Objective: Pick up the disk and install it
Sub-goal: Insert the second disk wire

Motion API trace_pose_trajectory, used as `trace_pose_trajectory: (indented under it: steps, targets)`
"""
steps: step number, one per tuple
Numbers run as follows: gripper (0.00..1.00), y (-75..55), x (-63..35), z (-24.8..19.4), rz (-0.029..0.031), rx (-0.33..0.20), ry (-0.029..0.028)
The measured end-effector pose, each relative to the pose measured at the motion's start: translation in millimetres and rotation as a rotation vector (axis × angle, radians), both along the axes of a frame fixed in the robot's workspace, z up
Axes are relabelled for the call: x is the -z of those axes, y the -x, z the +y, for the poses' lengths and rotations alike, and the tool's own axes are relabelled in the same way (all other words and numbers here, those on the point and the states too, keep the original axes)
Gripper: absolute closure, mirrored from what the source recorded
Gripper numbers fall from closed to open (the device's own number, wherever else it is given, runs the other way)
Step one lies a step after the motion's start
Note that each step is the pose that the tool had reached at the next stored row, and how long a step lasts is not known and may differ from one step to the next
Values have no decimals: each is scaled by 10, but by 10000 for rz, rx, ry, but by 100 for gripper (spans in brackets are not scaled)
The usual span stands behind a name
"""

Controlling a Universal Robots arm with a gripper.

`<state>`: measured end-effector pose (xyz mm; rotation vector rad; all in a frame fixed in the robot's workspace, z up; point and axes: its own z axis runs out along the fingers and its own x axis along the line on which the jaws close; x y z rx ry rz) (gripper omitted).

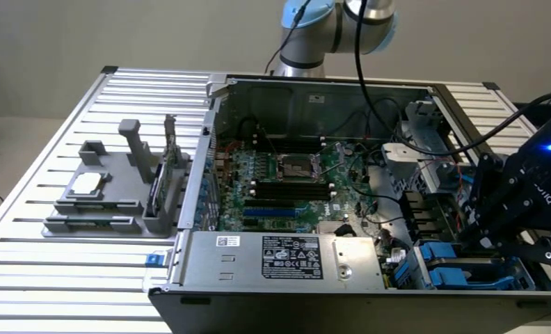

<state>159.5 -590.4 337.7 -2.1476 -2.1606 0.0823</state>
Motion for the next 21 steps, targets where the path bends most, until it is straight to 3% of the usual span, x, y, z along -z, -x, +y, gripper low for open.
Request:
trace_pose_trajectory:
  steps: [13, 21]
  targets:
    - [84, 0, 18, -29, 0, 0, -169]
    - [84, 0, 37, -39, 0, 1, -238]
